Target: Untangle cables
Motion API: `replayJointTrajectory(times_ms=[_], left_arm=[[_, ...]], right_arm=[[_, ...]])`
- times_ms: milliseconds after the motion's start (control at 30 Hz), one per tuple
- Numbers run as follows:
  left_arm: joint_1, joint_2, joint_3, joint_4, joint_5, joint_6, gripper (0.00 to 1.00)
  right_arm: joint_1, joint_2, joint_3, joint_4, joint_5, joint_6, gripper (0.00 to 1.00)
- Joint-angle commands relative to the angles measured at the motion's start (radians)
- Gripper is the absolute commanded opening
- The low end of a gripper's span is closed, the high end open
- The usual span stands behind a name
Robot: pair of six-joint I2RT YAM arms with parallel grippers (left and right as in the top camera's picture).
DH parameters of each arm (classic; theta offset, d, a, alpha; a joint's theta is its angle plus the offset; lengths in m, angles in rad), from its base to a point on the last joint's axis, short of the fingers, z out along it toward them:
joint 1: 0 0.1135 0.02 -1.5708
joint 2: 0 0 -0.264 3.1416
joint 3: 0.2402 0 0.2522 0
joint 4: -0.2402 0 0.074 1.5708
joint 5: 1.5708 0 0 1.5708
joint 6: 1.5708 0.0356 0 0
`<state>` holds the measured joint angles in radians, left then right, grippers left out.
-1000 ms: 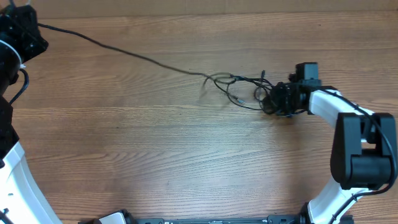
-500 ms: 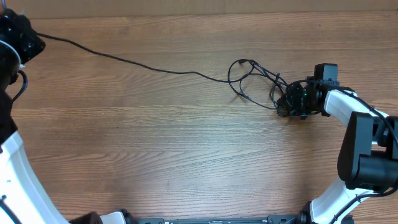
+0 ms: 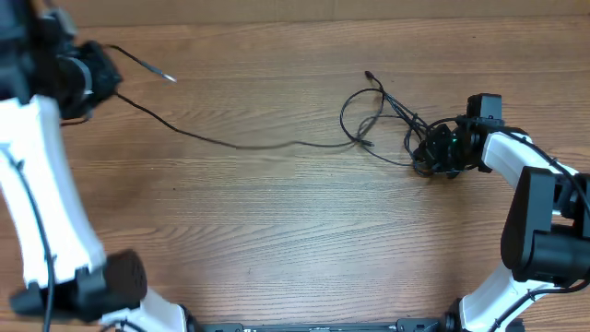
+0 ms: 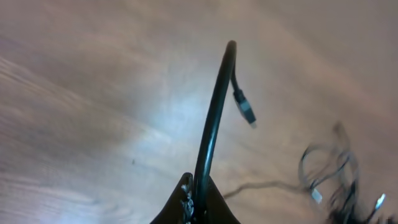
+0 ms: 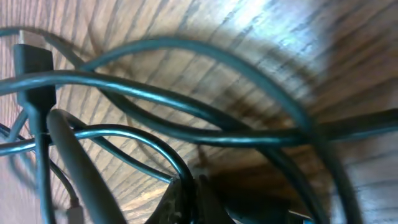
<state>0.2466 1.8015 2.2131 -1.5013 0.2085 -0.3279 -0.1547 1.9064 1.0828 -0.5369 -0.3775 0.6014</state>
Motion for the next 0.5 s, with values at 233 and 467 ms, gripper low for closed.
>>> replayJointTrajectory(times_ms=[233, 467], left_arm=[[-0.106, 0.320, 0.013, -0.132, -0.028, 0.132, 0.04], [-0.119, 0.424, 0.013, -0.177, -0.024, 0.159, 0.63]], right_arm=[[-0.024, 0.028, -0.036, -0.045, 0.138, -0.009, 0.04], [-0.024, 0.028, -0.036, -0.045, 0.138, -0.009, 0.04]])
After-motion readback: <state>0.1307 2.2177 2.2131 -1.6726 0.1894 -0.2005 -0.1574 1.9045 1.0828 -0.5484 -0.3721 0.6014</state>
